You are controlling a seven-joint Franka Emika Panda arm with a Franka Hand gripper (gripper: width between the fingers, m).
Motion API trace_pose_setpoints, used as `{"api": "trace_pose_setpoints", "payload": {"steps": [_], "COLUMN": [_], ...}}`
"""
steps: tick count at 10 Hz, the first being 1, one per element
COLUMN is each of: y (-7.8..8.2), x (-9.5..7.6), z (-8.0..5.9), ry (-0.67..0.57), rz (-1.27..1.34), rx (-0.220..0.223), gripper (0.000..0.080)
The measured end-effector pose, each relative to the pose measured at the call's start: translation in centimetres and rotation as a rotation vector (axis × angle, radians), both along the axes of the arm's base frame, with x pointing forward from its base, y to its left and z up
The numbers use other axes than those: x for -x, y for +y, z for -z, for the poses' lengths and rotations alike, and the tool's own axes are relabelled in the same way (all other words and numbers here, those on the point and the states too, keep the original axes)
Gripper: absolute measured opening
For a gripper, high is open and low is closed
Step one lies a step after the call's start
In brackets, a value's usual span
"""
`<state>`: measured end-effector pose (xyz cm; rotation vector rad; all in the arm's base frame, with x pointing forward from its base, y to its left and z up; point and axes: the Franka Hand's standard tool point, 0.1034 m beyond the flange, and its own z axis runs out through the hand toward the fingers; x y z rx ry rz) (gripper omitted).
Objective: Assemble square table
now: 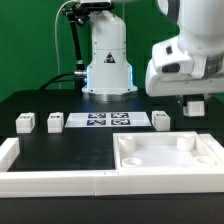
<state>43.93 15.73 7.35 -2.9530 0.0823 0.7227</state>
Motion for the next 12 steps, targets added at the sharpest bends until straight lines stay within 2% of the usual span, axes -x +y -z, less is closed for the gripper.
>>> {"api": "trace_pose_setpoints", "payload": {"steps": [2, 3, 4, 8, 10, 12], "y": [-1.0, -0.9, -0.8, -0.7, -1.8, -2.3], "x": [-1.9, -3.0, -3.4, -4.1, -6.1, -7.6], "z": [-1.8, -2.7, -3.1, -3.0, -4.5, -5.3], "ry": [-0.087, -0.154, -0.219, -0.48, -0.63, -0.739], "rz": [0.017, 0.025, 0.038, 0.038, 0.041, 0.039], "rx": [-0.004, -0.004, -0.001, -0.01, -0.017, -0.022], "gripper": [0.0288, 0.0288, 0.0288, 0.0288, 0.0288, 0.0288]}}
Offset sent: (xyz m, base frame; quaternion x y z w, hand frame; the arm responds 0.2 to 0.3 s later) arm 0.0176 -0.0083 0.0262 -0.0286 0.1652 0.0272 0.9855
